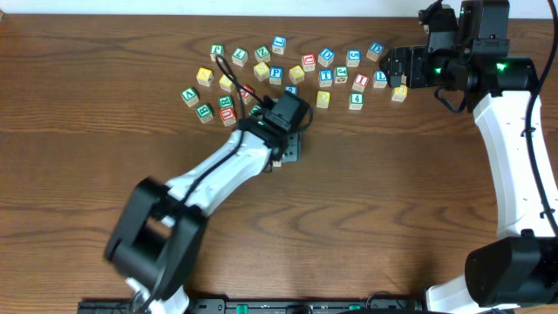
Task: Spell out CORL
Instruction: 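Withdraw the left gripper back toward the left side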
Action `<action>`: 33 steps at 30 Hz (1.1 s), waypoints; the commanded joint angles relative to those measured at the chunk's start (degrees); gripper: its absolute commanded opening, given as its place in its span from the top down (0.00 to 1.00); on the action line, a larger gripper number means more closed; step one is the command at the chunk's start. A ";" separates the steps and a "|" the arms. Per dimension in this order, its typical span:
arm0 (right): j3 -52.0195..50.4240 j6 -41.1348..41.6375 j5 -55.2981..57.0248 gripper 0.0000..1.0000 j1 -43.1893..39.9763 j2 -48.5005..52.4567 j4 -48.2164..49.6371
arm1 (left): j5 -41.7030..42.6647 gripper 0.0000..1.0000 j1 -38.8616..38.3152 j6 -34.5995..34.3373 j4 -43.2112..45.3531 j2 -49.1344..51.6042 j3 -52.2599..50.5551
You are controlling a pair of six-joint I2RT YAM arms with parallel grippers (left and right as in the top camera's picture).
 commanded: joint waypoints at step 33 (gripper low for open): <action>1.09 -0.61 -0.52 0.01 -0.20 -0.11 -0.63 | 11.56 0.10 22.10 9.46 -22.99 -33.75 2.64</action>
